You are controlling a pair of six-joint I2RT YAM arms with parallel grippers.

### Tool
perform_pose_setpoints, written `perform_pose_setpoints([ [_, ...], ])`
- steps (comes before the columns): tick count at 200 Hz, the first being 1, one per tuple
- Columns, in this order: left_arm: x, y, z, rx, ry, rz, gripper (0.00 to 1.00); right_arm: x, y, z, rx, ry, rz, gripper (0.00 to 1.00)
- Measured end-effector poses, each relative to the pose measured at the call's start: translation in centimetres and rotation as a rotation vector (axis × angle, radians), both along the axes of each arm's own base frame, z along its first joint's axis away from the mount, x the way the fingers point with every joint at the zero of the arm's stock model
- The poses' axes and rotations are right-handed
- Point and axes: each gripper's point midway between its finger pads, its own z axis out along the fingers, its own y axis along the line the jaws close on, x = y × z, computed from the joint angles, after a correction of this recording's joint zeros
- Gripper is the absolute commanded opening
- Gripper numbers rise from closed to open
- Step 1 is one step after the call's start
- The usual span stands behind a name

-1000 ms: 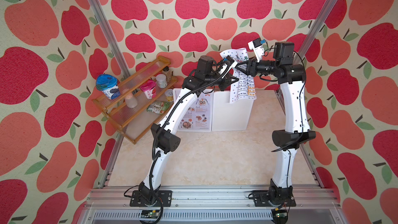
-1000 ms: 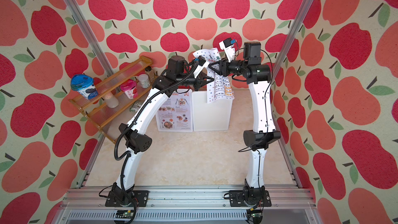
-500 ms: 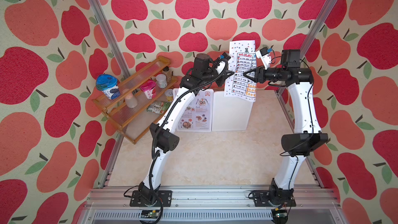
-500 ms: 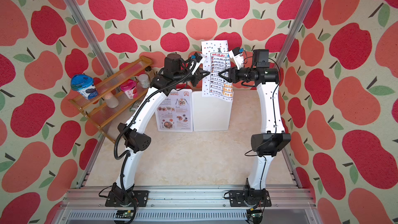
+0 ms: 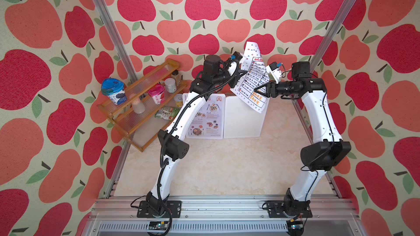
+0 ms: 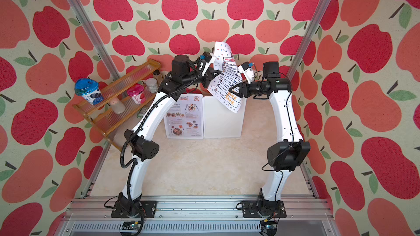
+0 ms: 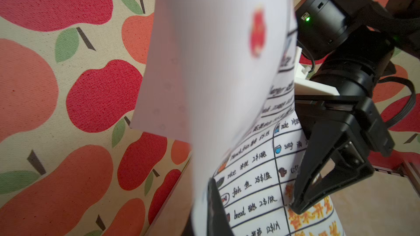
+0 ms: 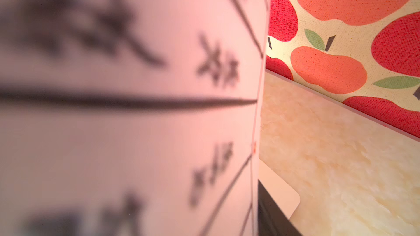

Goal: Insert the menus into the narrow rack
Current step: Pick up the menu from the center of the board, then insert the menu into the narrow rack.

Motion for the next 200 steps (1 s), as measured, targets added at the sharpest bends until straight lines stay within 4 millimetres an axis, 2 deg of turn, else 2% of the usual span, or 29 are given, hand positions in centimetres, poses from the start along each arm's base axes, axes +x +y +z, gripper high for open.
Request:
perform_pose_setpoints([
  [38,-0.2,0.1,1.3,-0.035,-0.017,0.0,0.0,-0.9,-0.3,0.1,-0.015,-0.022,-0.007,0.63],
  [82,-0.1,0.3,1.4,-0.037,-0.014,0.004,0.0,0.6,-2.1,0.9,-0.002,-0.066,-0.063,0.65],
  [121,0.2,0.6,1.4,-0.037,-0.014,0.011,0.0,1.8,-3.8,1.6,0.021,-0.094,-0.109,0.64],
  [170,0.7,1.4,1.5,-0.035,-0.012,0.026,0.0,1.6,-3.3,2.1,0.06,-0.11,-0.075,0.56],
  [200,0.4,2.0,2.1,-0.033,-0.016,0.032,0.0,1.5,-3.2,2.3,0.07,-0.116,-0.062,0.54],
])
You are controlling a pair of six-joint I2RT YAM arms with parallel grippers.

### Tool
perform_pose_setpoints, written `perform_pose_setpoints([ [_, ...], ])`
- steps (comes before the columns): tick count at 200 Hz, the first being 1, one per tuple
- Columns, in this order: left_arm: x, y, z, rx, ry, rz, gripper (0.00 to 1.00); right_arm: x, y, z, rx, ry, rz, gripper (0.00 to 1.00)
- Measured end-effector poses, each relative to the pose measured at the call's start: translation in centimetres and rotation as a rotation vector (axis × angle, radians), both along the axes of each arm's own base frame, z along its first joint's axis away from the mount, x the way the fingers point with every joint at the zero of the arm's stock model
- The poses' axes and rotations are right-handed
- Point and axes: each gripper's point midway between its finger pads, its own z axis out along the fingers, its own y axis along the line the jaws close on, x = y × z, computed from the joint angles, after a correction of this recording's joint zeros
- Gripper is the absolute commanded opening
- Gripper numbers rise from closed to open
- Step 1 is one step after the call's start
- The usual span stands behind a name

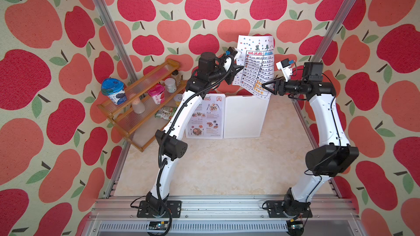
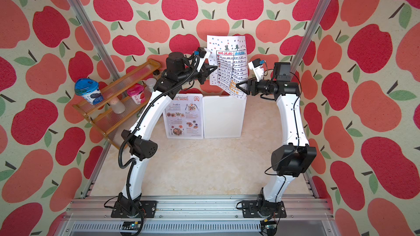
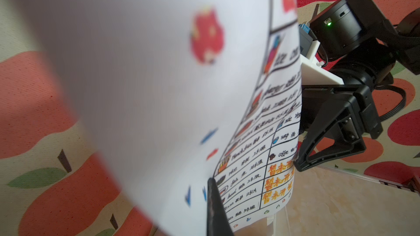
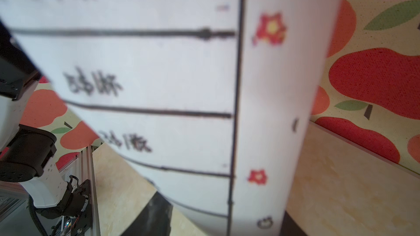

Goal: Insert the menus into the narrow rack
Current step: Insert the menu into the narrow rack.

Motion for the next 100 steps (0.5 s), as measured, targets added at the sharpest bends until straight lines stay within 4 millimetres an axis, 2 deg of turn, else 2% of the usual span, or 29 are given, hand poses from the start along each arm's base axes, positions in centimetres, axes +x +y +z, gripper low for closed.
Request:
perform_pose_setpoints([
  [48,-1.0,1.2,1.9,-0.004,-0.021,0.009,0.0,-0.4,0.3,0.4,0.02,-0.01,0.031,0.47],
  [76,-1.2,1.4,2.0,-0.001,-0.021,0.01,0.0,-0.5,0.5,0.7,0.031,-0.016,0.046,0.4],
  [100,-1.2,1.4,1.8,0.004,-0.012,0.011,0.0,-0.4,0.6,0.8,0.039,-0.023,0.05,0.3],
])
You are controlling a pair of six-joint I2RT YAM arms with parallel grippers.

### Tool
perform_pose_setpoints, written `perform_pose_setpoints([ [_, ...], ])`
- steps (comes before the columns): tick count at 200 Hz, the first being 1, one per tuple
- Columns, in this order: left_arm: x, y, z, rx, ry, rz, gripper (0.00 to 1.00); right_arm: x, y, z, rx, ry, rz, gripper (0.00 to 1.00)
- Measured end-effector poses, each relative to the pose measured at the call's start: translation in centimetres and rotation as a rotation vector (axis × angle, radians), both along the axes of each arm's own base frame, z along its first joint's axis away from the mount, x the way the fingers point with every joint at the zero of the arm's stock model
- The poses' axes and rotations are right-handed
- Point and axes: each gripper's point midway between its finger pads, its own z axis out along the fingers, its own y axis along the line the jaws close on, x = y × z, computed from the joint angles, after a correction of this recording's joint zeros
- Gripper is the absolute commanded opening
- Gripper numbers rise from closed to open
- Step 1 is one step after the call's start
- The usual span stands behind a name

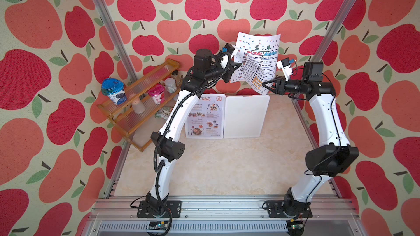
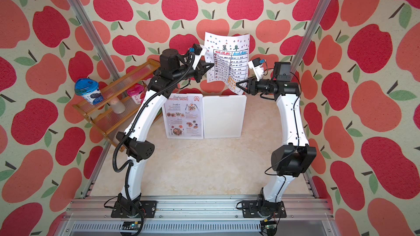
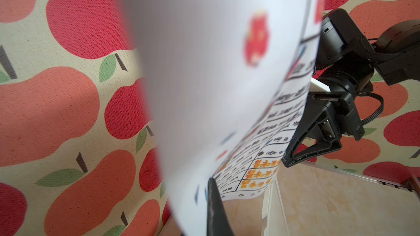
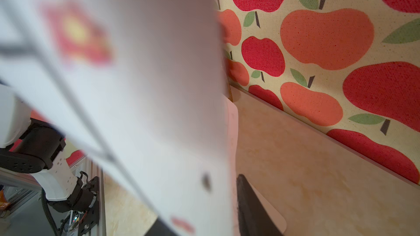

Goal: Insert the menus into the narrow rack
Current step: Insert the menu into the narrow rack.

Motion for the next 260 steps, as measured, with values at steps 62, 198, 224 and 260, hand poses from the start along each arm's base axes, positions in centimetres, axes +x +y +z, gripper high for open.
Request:
perform_pose_setpoints([
  [62,0.2,0.7,-0.9,0.035,0.023,0.011,0.01,0.3,0.0,-0.5,0.003,-0.008,-0.001,0.27],
  [198,-0.3,2.5,-1.7,0.086,0.08,0.012,0.41,-1.6,2.8,1.3,0.064,-0.064,0.1,0.02],
  [224,-0.6,2.7,-1.8,0.092,0.093,0.011,0.42,-1.8,4.2,1.3,0.082,-0.06,0.142,0.0],
  [260,-1.0,2.9,-2.1,0.105,0.117,0.011,0.42,-0.5,4.9,0.6,0.118,-0.032,0.16,0.0],
])
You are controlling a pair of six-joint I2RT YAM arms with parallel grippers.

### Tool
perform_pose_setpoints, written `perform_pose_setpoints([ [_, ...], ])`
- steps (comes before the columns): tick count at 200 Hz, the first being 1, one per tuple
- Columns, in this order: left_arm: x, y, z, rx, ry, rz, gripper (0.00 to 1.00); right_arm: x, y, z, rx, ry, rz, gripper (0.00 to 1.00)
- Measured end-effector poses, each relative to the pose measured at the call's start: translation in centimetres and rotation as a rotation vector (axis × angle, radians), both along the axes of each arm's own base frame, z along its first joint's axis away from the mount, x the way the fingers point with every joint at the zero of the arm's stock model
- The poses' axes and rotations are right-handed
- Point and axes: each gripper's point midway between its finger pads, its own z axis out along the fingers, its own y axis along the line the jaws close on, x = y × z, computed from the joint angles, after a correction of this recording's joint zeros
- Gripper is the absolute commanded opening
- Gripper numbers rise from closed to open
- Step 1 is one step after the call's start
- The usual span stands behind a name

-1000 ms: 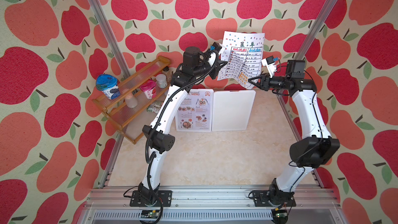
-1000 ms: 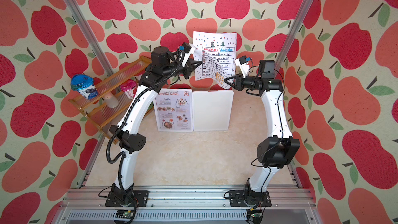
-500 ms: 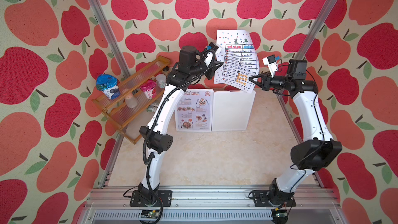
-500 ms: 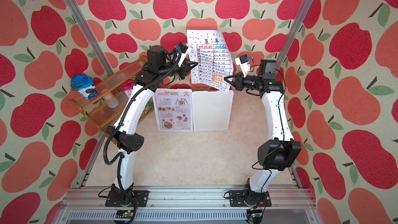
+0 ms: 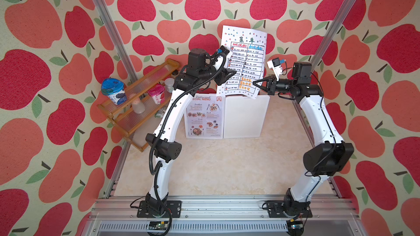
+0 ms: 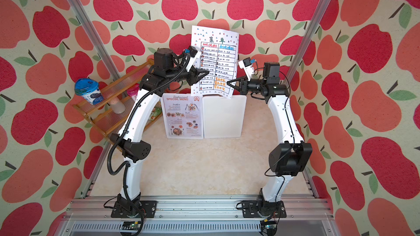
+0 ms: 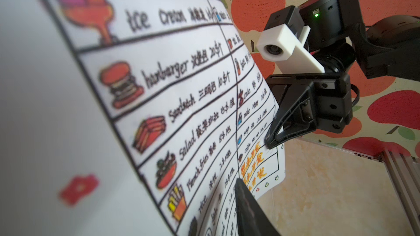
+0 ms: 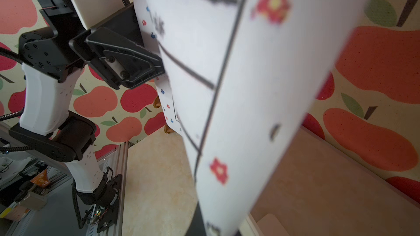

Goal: Insert the menus into the narrow rack
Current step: Insert the menu into the narrow rack.

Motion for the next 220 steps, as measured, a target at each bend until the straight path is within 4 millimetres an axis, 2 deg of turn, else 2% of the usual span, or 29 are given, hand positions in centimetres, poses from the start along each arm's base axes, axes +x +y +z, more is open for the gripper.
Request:
perform_pose_setpoints([
  [32,-0.4,0.3,-0.6,0.029,0.011,-0.002,0.38,1.4,0.2,-0.2,0.028,0.004,-0.007,0.0],
  [56,-0.8,0.6,-0.6,0.043,0.013,-0.003,0.21,1.8,0.4,-0.1,0.044,0.004,-0.008,0.0],
  [66,-0.9,0.7,-0.4,0.05,-0.002,-0.005,0.16,1.9,0.6,-0.1,0.049,0.004,-0.006,0.0],
  [123,-0.6,1.4,-0.2,0.05,-0.007,0.014,0.2,2.7,1.4,-1.1,0.07,0.043,0.008,0.0],
  [185,0.0,2.3,0.1,0.042,-0.007,0.036,0.1,3.0,1.4,-2.9,0.074,0.088,0.005,0.0],
  [196,0.1,2.5,0.2,0.041,-0.009,0.039,0.11,3.0,1.4,-2.9,0.077,0.09,0.004,0.0],
  [220,0.2,2.8,0.4,0.036,-0.006,0.047,0.21,3.2,1.4,-2.6,0.088,0.088,0.002,0.0],
])
